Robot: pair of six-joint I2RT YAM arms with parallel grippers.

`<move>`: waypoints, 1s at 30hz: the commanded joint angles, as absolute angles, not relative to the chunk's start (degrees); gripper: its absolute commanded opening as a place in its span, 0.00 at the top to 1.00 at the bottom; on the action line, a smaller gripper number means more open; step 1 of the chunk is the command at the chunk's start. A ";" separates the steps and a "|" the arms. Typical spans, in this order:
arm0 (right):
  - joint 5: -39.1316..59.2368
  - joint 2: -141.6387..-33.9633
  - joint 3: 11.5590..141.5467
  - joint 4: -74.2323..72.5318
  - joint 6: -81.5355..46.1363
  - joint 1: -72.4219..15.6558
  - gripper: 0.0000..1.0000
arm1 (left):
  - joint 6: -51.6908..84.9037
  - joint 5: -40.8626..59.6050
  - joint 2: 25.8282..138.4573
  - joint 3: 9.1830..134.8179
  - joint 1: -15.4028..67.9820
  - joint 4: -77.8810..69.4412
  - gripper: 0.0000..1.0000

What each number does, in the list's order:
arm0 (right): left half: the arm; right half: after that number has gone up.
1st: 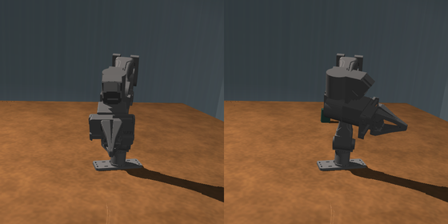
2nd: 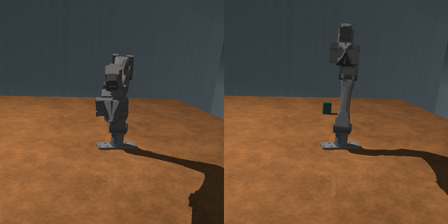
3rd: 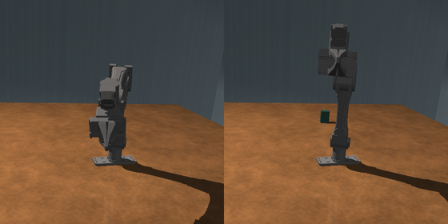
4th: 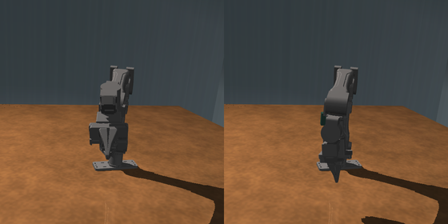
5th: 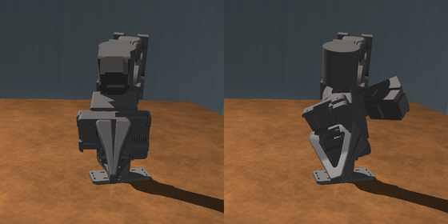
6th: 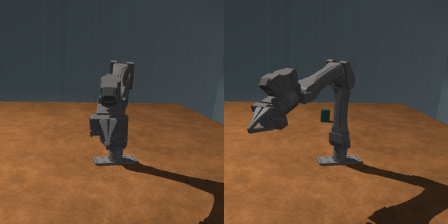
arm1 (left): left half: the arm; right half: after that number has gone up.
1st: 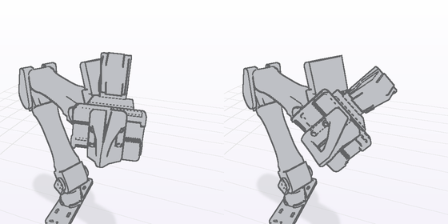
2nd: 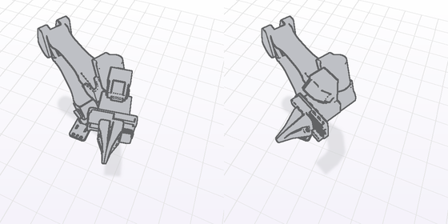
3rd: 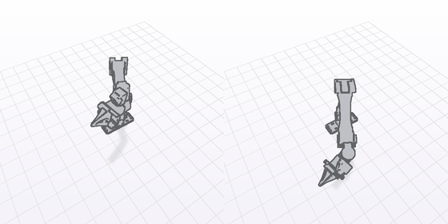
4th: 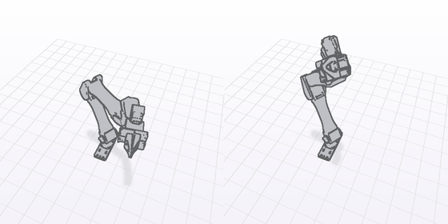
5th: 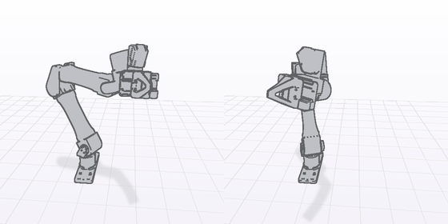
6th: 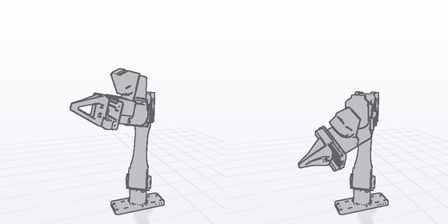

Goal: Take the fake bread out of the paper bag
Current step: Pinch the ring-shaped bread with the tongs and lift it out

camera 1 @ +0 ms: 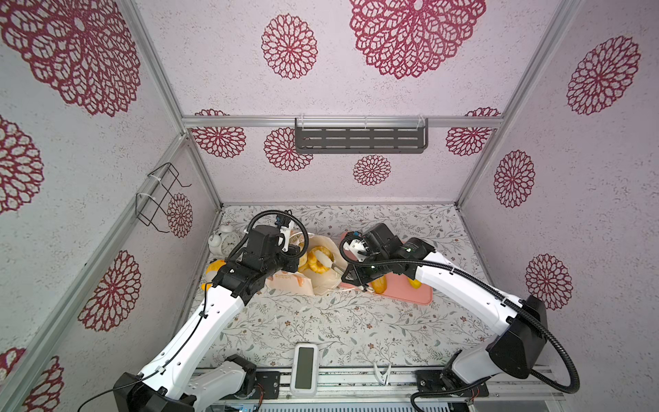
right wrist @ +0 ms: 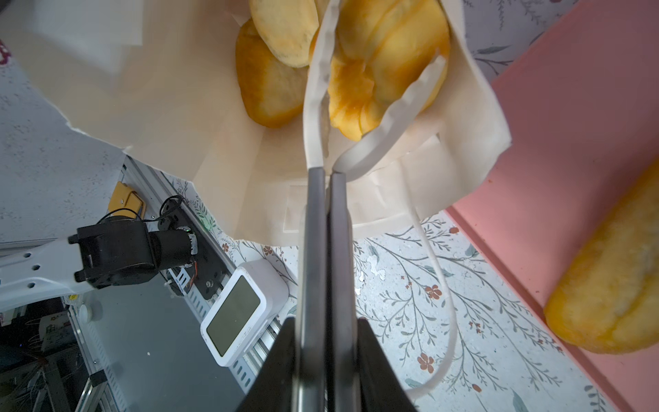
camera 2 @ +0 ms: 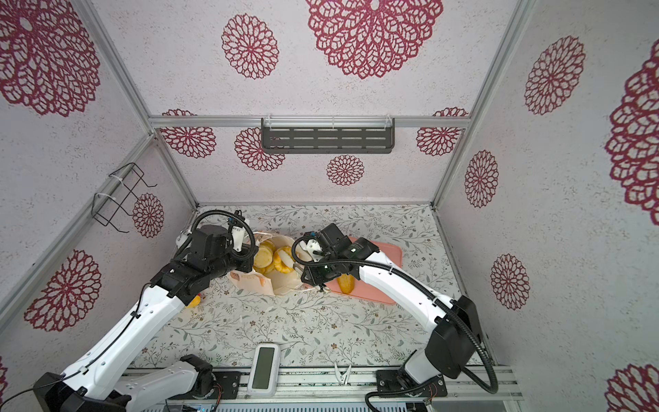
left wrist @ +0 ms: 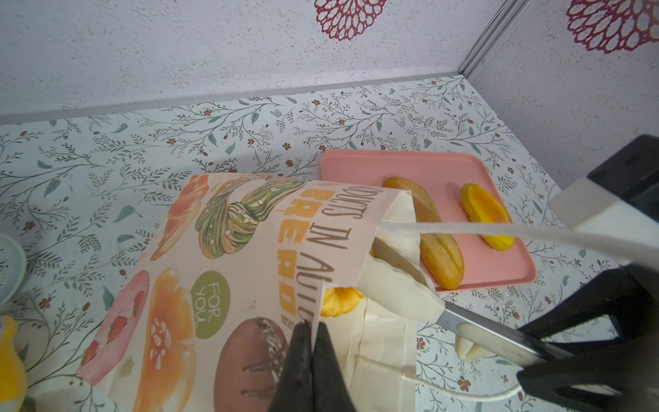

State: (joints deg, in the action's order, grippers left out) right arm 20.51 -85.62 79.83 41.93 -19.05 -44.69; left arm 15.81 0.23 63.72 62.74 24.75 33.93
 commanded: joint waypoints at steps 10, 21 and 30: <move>21.84 -76.82 80.99 40.16 -19.32 -45.31 1.00 | 18.66 -3.37 66.13 65.12 24.85 32.76 1.00; 19.85 -70.15 78.86 42.29 -20.74 -45.28 1.00 | 19.77 -2.55 68.28 66.58 25.04 32.16 1.00; 15.78 -63.48 76.78 44.15 -23.55 -45.35 1.00 | 19.86 -2.94 69.06 67.06 25.22 32.28 1.00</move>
